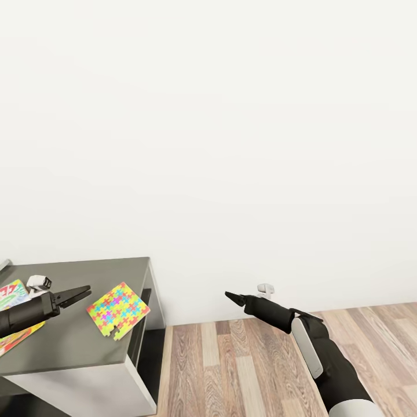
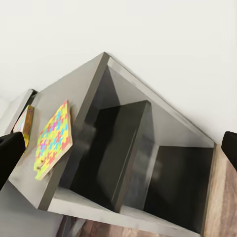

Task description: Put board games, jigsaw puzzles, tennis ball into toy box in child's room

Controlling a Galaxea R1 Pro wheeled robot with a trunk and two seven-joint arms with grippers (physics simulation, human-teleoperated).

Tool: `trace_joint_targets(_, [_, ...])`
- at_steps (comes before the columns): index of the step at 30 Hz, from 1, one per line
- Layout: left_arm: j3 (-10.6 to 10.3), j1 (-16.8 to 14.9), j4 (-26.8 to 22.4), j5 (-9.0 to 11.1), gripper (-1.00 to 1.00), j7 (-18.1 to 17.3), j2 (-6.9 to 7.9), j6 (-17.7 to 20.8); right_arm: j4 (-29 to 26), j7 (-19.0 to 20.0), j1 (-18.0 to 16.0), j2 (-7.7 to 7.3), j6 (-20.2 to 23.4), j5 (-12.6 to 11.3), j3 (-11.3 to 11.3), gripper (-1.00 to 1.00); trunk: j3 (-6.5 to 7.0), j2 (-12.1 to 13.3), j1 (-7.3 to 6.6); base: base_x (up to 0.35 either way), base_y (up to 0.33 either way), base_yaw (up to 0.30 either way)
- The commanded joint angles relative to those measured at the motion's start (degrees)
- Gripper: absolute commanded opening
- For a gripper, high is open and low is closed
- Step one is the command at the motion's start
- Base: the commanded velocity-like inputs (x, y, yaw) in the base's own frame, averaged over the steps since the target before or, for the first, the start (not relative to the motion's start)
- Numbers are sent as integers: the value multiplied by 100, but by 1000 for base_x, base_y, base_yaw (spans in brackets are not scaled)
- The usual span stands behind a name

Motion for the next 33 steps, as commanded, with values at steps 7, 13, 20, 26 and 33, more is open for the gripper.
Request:
trace_joint_targets(7, [1, -3, -1, -6, 100, -25, 1, 60, 1, -4, -4, 1, 40, -30, -6, 100, -131, -286, 154, 0, 0, 0])
trace_joint_targets(13, [1, -3, 1, -6, 100, -25, 1, 60, 3, 15, -4, 0, 40, -40, -5, 100, -239, -526, 286, 0, 0, 0])
trace_joint_targets(20, [1, -3, 0, -6, 100, -25, 1, 60, -9, 15, -4, 0, 47, -54, -5, 100, -257, -566, 308, 0, 0, 0])
trace_joint_targets(26, [1, -2, -1, -6, 100, -25, 1, 60, -16, 23, -4, 0, 49, -81, -6, 100, -257, -566, 308, 0, 0, 0])
trace_joint_targets(33, [1, 0, -1, -6, 100, -25, 1, 60, -17, 29, -4, 0, 49, -88, -5, 100, -257, -566, 308, 0, 0, 0])
